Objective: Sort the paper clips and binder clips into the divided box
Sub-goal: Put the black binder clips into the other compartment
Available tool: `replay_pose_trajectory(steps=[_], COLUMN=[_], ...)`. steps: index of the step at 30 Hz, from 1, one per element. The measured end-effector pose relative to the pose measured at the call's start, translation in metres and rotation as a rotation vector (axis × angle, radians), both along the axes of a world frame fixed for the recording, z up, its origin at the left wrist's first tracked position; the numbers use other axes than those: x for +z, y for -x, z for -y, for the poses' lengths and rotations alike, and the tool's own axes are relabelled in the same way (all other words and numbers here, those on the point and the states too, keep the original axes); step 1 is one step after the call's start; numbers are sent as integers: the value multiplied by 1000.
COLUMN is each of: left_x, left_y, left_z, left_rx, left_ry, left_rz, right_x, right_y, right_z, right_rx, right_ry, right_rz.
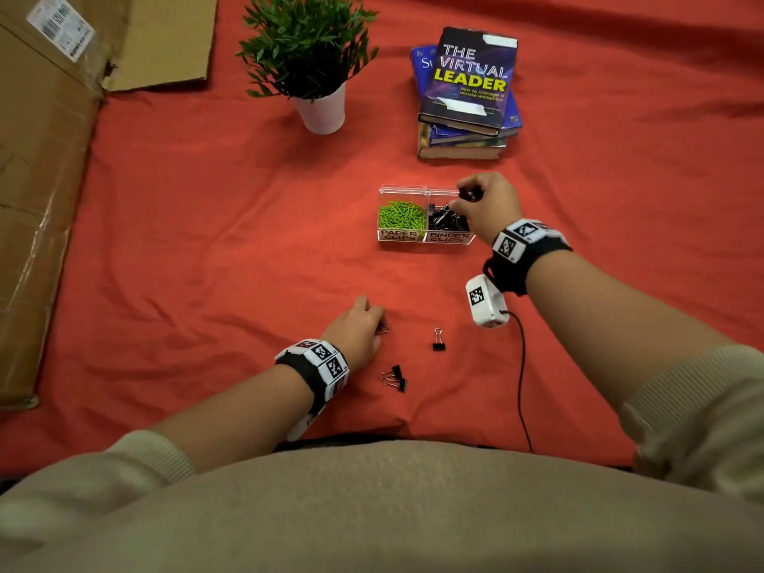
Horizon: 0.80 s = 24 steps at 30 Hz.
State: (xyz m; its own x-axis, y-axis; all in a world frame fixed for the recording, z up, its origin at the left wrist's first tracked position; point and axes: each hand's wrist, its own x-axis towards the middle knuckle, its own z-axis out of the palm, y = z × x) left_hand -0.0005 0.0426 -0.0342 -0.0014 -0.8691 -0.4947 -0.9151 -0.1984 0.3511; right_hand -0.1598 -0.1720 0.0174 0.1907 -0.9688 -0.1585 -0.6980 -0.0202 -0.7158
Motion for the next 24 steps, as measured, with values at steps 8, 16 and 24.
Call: replay_pose_trajectory(steps=[8, 16, 24], left_x=[-3, -5, -2], left_y=[-5, -1, 1], left_z=[9, 16, 12], left_rx=[-1, -11, -6], left_ry=[46, 78, 122], left_rz=[-45, 22, 2], right_x=[-14, -20, -57], right_y=[15, 31, 35], right_z=[-2, -96, -150], right_rx=[278, 676, 684], right_ry=[113, -59, -157], right_rz=[-252, -315, -378])
